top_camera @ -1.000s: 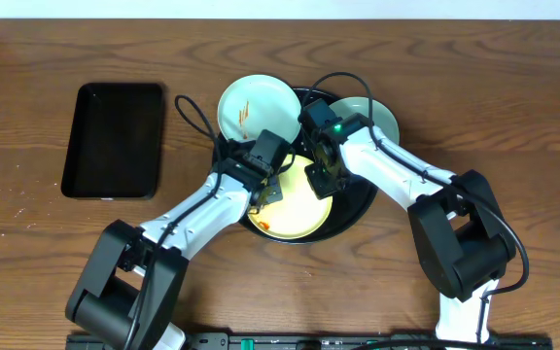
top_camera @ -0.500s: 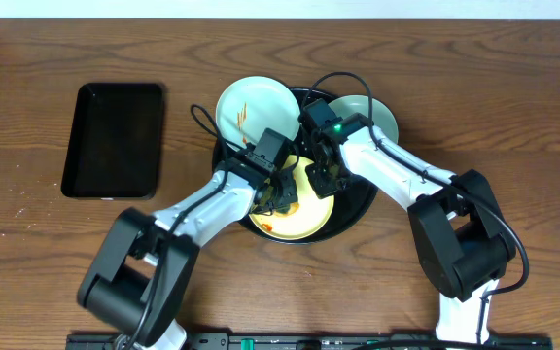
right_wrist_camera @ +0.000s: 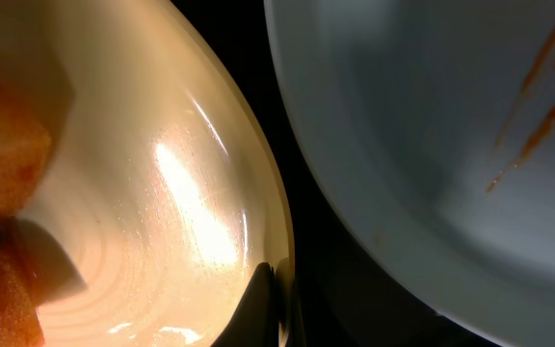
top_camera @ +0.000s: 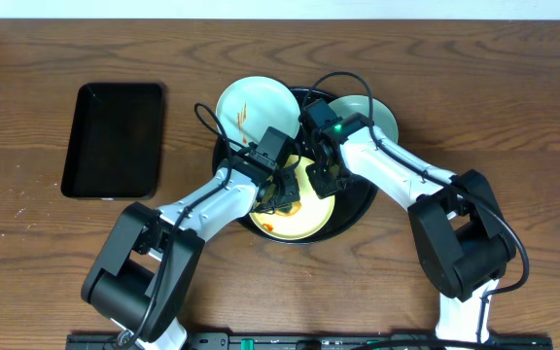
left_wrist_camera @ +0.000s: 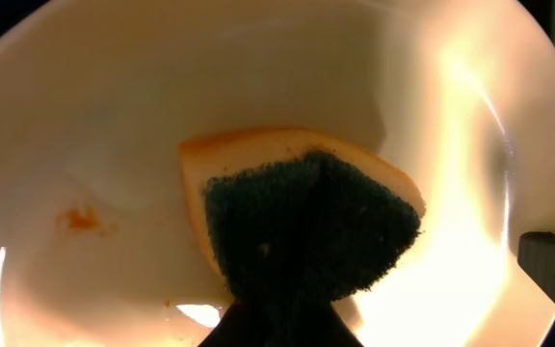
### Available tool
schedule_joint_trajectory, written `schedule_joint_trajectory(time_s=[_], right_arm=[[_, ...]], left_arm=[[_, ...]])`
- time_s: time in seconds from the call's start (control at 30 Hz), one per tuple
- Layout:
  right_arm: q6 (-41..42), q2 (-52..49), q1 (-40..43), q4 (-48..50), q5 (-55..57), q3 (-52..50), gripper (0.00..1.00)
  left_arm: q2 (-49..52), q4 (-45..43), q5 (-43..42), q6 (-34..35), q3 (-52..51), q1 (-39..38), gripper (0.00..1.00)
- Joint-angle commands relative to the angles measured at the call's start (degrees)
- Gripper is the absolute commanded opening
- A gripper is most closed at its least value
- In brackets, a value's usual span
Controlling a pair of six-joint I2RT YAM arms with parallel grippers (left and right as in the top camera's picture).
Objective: Clean dirty plates on tray and stack at the side
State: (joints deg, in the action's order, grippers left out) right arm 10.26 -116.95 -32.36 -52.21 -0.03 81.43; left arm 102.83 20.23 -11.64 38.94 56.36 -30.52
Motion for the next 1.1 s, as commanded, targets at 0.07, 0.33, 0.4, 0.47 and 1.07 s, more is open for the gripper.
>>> schedule_joint_trajectory(time_s=[0.07, 0.33, 0.4, 0.47, 1.07], right_arm=[[-0.5, -0.4, 0.2, -1.0, 1.7, -0.5, 0.01], [-0.5, -0.4, 0.2, -1.2, 1.7, -0.5, 0.01], [-0.5, -0.4, 0.2, -1.4, 1.7, -0.5, 0.01], [-0.5, -0.4, 0.2, -1.4, 1.7, -0.5, 0.01], [-0.4, -0.4, 0.5, -1.0, 1.5, -0.5, 0.01]], left_arm=[[-0.4, 4.1, 13.1, -0.8, -0.9, 0.3, 0.07], [-2.6, 7.1, 22.0, -3.9, -0.9, 0.3, 0.07], [-2.6, 6.9, 22.1, -3.8, -0.9, 0.3, 0.07], [-2.7, 6.9, 22.1, -3.8, -0.7, 0.3, 0.07], [-7.5, 1.4, 11.3, 0.0, -0.8, 0.3, 0.07]])
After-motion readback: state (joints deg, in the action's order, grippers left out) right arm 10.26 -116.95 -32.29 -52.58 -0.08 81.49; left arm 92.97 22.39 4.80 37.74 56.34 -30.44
